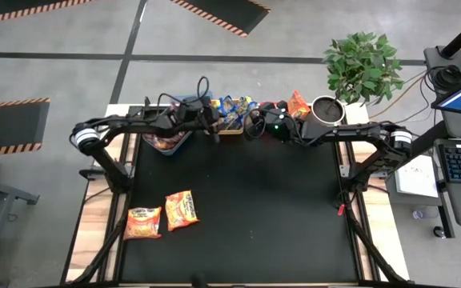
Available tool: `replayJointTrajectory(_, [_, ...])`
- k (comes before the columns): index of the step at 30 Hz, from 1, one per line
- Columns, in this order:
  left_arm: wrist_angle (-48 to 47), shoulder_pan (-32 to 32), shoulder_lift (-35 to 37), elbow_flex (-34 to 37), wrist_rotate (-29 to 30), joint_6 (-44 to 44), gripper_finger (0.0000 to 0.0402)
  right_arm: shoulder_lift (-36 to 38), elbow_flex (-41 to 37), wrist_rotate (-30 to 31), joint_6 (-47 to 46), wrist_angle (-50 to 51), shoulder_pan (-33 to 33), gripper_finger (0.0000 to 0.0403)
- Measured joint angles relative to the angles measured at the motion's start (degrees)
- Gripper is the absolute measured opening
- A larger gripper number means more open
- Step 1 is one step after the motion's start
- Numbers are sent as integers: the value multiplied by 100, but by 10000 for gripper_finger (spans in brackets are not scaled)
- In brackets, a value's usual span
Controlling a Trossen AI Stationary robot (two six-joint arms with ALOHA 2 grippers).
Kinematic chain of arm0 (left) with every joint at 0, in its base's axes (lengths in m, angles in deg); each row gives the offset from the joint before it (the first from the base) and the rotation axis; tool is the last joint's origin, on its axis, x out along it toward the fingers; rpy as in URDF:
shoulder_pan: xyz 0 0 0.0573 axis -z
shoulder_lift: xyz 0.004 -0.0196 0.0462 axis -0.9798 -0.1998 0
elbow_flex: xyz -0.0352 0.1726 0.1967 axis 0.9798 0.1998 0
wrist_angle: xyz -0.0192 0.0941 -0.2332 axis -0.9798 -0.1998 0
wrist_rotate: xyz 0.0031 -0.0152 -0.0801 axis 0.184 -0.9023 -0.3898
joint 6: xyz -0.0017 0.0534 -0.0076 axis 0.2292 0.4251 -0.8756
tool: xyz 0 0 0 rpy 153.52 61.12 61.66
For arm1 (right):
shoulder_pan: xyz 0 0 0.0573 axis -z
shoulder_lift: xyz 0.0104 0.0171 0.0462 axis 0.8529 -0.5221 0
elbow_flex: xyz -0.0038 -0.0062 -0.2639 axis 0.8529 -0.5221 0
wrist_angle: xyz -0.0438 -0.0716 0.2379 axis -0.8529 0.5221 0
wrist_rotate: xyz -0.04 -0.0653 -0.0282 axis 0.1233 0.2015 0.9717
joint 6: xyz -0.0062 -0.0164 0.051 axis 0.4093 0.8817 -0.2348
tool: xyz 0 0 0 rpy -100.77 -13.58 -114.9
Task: Sort Maruchan noodles
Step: Put the blue noodle pack into the yellow bin
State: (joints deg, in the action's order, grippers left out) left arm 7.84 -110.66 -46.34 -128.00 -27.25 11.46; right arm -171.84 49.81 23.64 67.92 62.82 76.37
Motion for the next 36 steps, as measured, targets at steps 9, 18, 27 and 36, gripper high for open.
replayJointTrajectory(9, [111,-28,-363,6,1309,92,173,-61,0,4,-14,-300,76,106])
replayJointTrajectory(18, [-679,-28,-92,22,1913,-97,153,-934,5,-42,-28,-2004,99,107])
replayJointTrajectory(27, [-1022,-28,71,26,2070,-154,138,-1910,827,8,-134,-1938,241,107])
replayJointTrajectory(36, [-1107,-28,450,31,2088,-381,137,-2840,2202,114,-145,-595,235,107])
